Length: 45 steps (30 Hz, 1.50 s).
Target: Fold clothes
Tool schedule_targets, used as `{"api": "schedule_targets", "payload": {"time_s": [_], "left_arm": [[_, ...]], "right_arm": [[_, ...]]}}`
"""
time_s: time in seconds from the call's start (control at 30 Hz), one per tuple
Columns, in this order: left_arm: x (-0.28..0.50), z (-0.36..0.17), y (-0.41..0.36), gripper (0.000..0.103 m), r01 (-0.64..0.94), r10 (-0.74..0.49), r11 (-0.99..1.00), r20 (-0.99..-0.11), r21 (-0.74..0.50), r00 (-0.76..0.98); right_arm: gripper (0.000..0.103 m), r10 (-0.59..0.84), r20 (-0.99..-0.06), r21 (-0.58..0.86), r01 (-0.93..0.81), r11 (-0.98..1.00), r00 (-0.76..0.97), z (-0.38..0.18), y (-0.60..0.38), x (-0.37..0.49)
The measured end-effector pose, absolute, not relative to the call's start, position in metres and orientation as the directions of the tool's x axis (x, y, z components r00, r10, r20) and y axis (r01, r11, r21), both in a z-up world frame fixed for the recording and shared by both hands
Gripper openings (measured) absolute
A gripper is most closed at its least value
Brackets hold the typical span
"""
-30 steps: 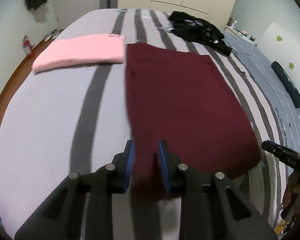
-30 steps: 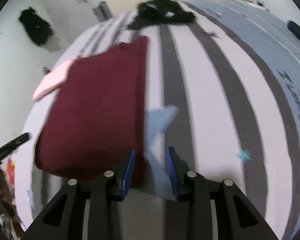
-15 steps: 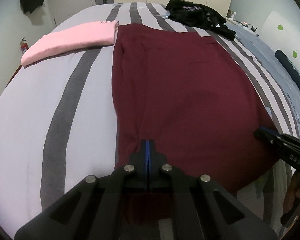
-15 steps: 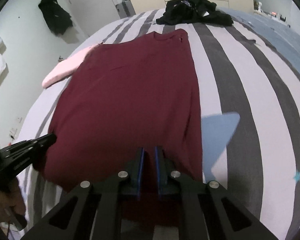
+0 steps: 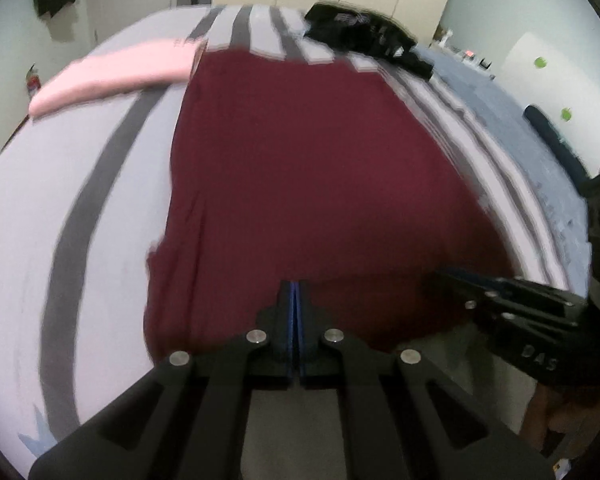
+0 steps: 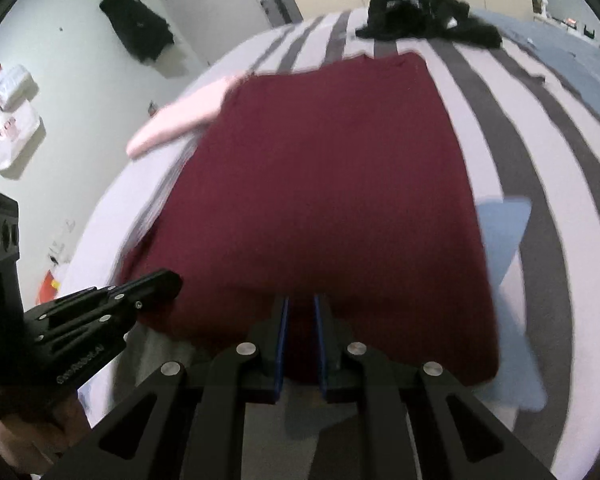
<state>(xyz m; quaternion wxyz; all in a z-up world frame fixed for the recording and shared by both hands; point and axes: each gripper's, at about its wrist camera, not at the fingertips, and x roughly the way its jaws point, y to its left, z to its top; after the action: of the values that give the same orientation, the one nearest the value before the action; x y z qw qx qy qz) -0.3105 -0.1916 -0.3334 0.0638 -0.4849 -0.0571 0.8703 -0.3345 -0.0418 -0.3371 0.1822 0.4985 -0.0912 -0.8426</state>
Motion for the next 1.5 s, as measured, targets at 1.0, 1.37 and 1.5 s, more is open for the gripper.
{"api": "schedule_targets", "payload": {"time_s": [1.0, 1.37, 1.5], "left_arm": [[-0.299, -0.33, -0.218, 0.002, -0.101, 0.178, -0.984, -0.844, -0.147, -0.505], [-0.3, -0.324, -0.224, 0.002, -0.049, 0.146, -0.989, -0.848, -0.141, -0.509], [-0.3, -0.335, -0.225, 0.002, -0.041, 0.151, -0.988, -0.853, -0.151, -0.5]], "right_arm": [[0.001, -0.359, -0.822, 0.297, 0.206, -0.933, -0.442, -0.343, -0.002, -0.336], [0.005, -0.336, -0.828, 0.311, 0.131, -0.941, -0.449, -0.339, 0.02, -0.334], [0.004, -0.336, -0.831, 0.306, 0.139, -0.942, -0.444, -0.349, 0.02, -0.334]]}}
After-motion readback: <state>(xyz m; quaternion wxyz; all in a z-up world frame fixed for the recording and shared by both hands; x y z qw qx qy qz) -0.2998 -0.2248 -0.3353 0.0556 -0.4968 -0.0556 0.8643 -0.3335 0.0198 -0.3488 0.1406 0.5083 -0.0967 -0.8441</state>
